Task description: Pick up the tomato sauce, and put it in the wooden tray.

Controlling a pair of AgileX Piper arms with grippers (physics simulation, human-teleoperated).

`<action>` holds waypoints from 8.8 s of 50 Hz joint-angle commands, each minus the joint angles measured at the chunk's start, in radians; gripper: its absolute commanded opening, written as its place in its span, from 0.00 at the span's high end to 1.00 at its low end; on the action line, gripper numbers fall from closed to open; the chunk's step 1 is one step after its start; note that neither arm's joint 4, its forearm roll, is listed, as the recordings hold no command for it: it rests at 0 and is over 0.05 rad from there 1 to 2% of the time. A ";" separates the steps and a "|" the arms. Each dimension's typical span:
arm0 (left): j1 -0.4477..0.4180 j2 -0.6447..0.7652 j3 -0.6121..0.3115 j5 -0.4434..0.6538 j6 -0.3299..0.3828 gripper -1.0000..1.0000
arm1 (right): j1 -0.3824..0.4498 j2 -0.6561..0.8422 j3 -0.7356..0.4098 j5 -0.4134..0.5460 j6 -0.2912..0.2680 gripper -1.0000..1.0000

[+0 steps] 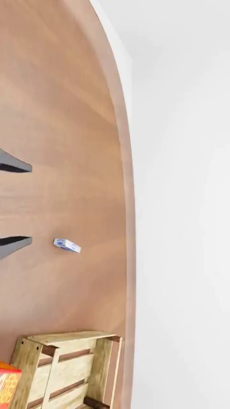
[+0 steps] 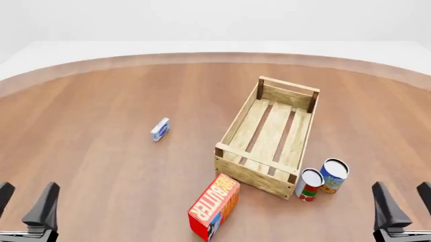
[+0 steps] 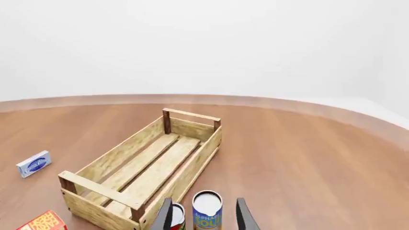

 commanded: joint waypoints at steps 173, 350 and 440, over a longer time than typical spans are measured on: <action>0.000 0.000 0.000 0.000 0.000 0.00 | 0.187 0.877 -0.136 -0.248 -0.004 0.00; 0.000 0.000 0.000 0.000 0.000 0.00 | 0.209 1.562 -0.122 -0.827 0.032 0.00; 0.000 0.000 0.000 0.000 0.000 0.00 | 0.186 0.817 -0.254 -0.097 -0.040 1.00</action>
